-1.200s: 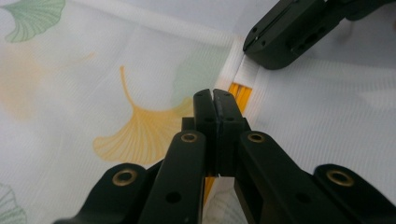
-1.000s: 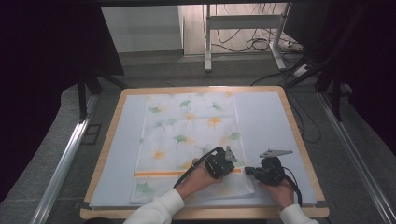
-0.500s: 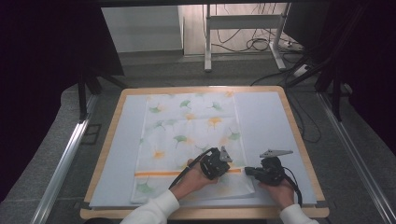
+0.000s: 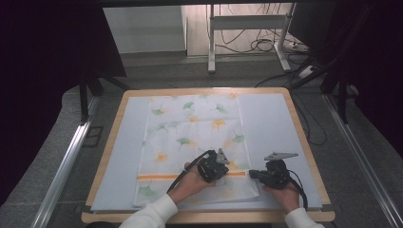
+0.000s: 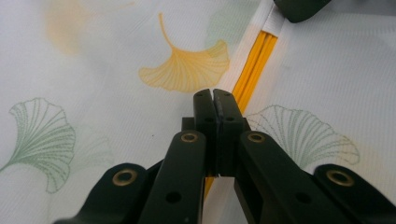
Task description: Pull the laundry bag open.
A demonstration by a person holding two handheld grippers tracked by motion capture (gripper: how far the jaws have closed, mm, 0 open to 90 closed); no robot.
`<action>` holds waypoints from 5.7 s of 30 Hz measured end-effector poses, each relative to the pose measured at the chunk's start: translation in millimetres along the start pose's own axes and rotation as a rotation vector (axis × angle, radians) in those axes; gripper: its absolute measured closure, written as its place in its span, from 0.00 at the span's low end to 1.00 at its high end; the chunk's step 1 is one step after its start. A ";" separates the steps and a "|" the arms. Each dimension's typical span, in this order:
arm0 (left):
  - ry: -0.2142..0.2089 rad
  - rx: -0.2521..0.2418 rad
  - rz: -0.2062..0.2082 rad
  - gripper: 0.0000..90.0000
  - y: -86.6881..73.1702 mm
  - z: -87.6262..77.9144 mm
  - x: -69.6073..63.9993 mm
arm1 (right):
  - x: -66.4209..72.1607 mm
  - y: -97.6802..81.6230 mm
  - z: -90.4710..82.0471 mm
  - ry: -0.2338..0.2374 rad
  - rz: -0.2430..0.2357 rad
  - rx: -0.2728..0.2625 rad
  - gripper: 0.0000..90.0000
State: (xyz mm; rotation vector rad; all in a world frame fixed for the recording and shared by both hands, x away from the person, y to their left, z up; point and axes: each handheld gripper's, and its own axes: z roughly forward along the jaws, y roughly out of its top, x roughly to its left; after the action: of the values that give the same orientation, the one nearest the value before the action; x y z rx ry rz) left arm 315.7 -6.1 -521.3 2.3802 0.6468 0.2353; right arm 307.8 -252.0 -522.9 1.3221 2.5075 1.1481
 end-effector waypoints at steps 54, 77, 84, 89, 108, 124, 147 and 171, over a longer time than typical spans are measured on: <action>0.014 0.010 -0.081 1.00 -25.8 -19.6 15.0 | 0.3 -0.5 0.0 0.003 -0.014 -0.001 1.00; 0.020 0.025 -0.116 1.00 -36.0 -28.6 22.0 | 0.3 -0.4 -0.1 0.001 -0.014 0.000 1.00; 0.016 0.026 -0.126 1.00 -40.2 -31.9 24.4 | 0.3 -0.4 -0.1 0.001 -0.014 0.000 1.00; 0.013 0.027 -0.137 1.00 -43.1 -34.1 26.3 | 0.3 -0.4 0.0 0.000 -0.014 0.000 1.00; 0.032 0.038 -0.140 1.00 -49.5 -39.7 28.5 | 0.6 -0.4 0.0 0.001 -0.011 0.000 1.00; 0.063 0.050 -0.141 1.00 -60.3 -48.9 31.1 | 0.9 -0.5 -0.1 -0.003 -0.012 0.001 1.00; 0.078 0.056 -0.176 1.00 -81.3 -65.1 40.7 | 0.9 -0.5 -0.5 -0.006 -0.013 0.003 1.00; 0.096 0.059 -0.205 1.00 -100.7 -79.9 48.7 | 1.2 -0.8 -0.2 -0.006 -0.015 -0.001 1.00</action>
State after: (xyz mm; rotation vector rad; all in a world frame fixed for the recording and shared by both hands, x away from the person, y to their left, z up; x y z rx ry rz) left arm 292.6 129.4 -523.6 2.3484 0.9485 0.2456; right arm 306.4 -251.5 -523.0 1.3022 2.5075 1.1412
